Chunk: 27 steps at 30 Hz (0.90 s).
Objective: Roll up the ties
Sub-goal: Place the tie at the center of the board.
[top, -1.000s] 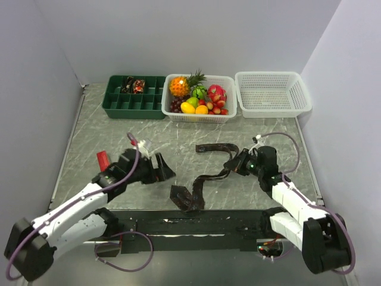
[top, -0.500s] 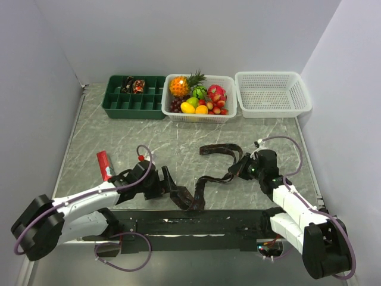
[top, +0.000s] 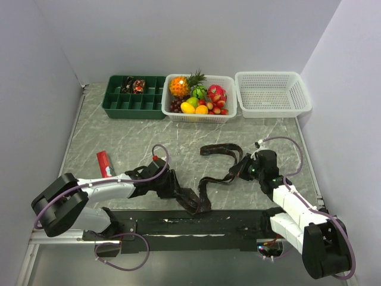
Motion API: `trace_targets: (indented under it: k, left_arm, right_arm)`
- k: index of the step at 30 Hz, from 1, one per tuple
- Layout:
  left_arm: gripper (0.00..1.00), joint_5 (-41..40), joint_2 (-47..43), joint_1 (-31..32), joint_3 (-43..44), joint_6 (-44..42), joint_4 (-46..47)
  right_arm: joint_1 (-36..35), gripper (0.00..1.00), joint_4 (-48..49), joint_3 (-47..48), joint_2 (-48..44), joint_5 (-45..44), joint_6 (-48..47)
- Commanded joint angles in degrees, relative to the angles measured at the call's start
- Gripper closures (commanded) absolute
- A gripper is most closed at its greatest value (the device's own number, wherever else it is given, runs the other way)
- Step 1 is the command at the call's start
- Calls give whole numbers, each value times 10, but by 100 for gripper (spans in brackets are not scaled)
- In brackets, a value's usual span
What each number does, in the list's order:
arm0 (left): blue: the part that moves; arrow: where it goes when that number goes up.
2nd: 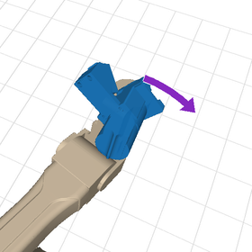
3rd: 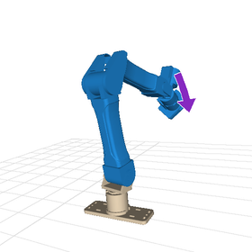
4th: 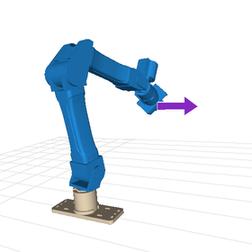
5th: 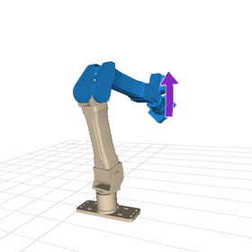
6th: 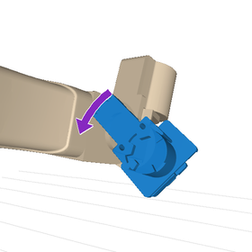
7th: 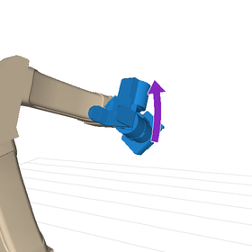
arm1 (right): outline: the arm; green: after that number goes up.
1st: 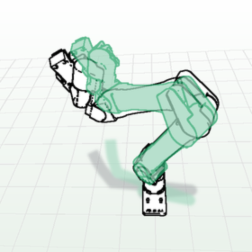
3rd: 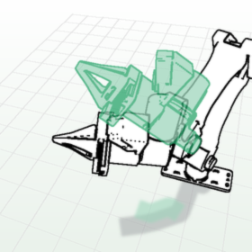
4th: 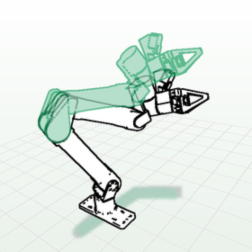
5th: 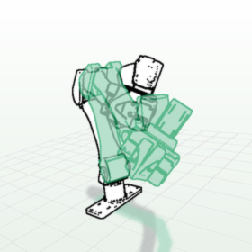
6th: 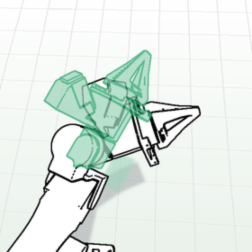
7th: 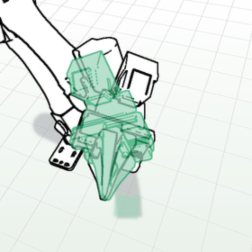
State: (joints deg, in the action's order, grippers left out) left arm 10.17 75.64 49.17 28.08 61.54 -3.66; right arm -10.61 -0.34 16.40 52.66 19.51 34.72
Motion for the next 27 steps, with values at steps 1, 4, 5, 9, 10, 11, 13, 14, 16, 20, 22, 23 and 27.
trace_targets:
  k: [1, 4, 5, 9, 10, 11, 13, 14, 16, 20, 22, 23, 27]
  left_arm:
    - [61, -13, 8, 15, -14, 4, -26]
    - [78, 3, 7, 20, -29, 9, 8]
    - [83, 3, 7, 21, -31, 10, 16]
    - [99, -15, 9, 21, -30, 15, 23]
    - [99, -25, 11, 21, -26, 16, 7]
    - [99, -44, 12, 21, -23, 17, -1]
    - [99, -62, 11, 22, -14, 17, -14]
    - [99, -73, 7, 21, -12, 17, -19]
    - [99, -80, 2, 21, -7, 17, -21]
    - [99, -100, -1, 21, 4, 19, -40]
    - [99, -100, 8, 21, 8, 17, -42]
    - [99, -99, 13, 21, 10, 17, -41]
    - [99, -96, 37, 21, 16, 19, -35]
  right_arm:
    - [5, 100, 6, 2, 3, -3, -4]
    - [4, 100, 8, 3, 10, 0, -4]
    - [5, 100, 7, 5, 11, 0, -4]
    - [6, 100, 6, 11, 11, 2, -7]
    - [6, 100, -11, 18, 10, 1, -9]
    - [6, 99, -19, 22, 7, -3, -11]
    - [6, 89, -64, 42, -8, -23, -17]
    - [5, 80, -90, 52, -17, -39, -18]
    - [6, 53, -166, 81, -57, -90, -27]
    - [5, 25, -252, 120, -177, -169, -61]
    - [5, 11, -252, 140, -231, -182, -100]
    - [5, 8, -241, 144, -238, -178, -115]
    - [5, 1, -183, 173, -130, -107, -188]
